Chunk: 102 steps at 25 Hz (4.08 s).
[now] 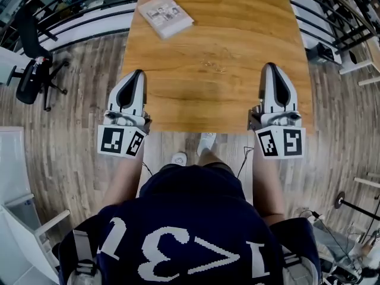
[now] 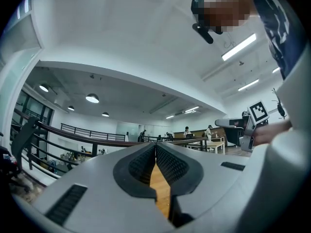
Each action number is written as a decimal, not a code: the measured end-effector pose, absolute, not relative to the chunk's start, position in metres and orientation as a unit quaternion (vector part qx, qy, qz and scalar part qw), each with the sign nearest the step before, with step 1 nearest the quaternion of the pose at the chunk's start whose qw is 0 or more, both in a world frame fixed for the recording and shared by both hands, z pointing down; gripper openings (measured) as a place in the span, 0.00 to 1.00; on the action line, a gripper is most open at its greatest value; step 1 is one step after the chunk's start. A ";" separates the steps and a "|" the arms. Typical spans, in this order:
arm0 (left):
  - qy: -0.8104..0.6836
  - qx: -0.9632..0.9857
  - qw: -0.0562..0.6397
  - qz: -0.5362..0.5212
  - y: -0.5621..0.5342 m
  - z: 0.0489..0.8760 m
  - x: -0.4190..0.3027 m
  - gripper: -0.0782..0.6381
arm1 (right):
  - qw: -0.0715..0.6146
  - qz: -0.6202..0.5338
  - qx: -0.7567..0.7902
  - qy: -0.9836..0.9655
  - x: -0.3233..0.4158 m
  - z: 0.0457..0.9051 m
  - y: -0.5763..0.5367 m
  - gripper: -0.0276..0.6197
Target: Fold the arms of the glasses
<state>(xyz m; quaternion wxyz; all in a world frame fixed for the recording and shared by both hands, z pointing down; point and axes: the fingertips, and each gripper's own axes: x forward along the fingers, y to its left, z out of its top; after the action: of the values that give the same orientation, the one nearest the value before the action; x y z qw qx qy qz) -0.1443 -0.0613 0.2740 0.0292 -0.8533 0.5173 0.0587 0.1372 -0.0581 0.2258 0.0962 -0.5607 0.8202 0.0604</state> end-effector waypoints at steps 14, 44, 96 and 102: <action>0.554 -0.832 0.011 0.041 -0.148 0.289 -0.078 0.13 | 0.088 0.023 -0.518 0.850 0.194 0.257 -0.174 0.09; 0.472 -0.878 -0.082 -0.005 -0.241 0.377 -0.093 0.13 | -0.523 0.101 -0.332 0.779 0.050 0.563 -0.203 0.19; 0.098 -0.931 -0.347 -0.049 -0.175 0.421 0.036 0.13 | -0.478 0.300 -0.101 0.819 0.034 0.438 -0.121 0.10; 0.204 -0.927 -0.314 -0.015 -0.240 0.416 0.013 0.17 | -0.481 0.304 -0.083 0.818 0.029 0.439 -0.108 0.10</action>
<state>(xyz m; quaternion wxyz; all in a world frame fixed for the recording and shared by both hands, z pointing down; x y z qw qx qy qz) 0.0132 -0.2397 0.4155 -0.3142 -0.9271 0.2039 -0.0145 0.0288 -0.1079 0.4388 -0.4812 -0.0829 0.8181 0.3037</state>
